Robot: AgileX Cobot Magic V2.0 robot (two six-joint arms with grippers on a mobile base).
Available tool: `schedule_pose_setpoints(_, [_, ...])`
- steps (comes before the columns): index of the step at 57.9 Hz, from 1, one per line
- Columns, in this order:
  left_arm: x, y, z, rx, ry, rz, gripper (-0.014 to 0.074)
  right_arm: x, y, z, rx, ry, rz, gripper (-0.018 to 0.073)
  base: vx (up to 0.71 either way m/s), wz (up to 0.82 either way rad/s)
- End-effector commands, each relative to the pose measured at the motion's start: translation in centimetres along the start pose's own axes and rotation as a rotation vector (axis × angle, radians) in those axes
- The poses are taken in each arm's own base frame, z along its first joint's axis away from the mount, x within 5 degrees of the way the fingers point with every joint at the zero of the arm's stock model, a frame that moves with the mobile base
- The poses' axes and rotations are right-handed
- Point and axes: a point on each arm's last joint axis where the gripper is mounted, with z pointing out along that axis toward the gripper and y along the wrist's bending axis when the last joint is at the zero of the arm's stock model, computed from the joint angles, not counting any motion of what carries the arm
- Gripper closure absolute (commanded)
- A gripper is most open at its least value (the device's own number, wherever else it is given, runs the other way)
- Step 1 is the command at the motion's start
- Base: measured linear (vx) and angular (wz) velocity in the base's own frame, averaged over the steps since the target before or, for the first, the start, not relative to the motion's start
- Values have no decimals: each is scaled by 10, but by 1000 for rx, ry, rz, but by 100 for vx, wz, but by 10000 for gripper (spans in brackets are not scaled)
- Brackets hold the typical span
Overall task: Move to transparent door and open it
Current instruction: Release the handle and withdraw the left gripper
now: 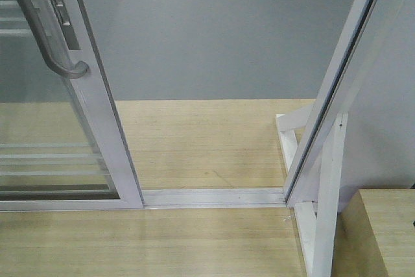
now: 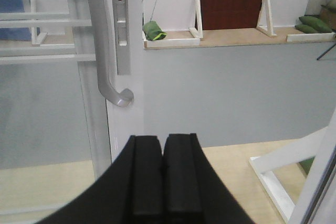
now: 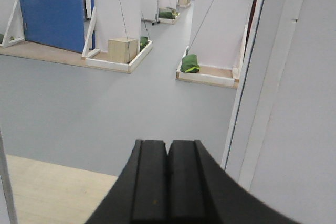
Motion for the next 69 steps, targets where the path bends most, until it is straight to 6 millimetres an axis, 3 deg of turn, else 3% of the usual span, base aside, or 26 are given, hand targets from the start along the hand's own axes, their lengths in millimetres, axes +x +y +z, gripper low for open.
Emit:
schedule_pose_setpoints(1, [-16, 0, -1, -6, -118, -18, 596, -16, 1, 0, -5, -146, -32, 564, 0, 0])
schedule_pose_setpoints(43, [-12, 1, -3, -17, -124, 36, 596, -11, 1, 1, -6, -100, -8, 562, 0, 0])
schedule_pose_setpoints(48, [5, 2, -1, -15, -98, 21, 596, -11, 1, 1, -6, -100, -8, 562, 0, 0])
schedule_pose_setpoints(61, [74, 6, 8, -27, -73, 9, 596, -11, 1, 1, -6, -100, -8, 562, 0, 0])
schedule_pose_setpoints(69, [76, 6, 7, -23, -22, 38, 596, -11, 1, 1, -6, -100, -8, 562, 0, 0])
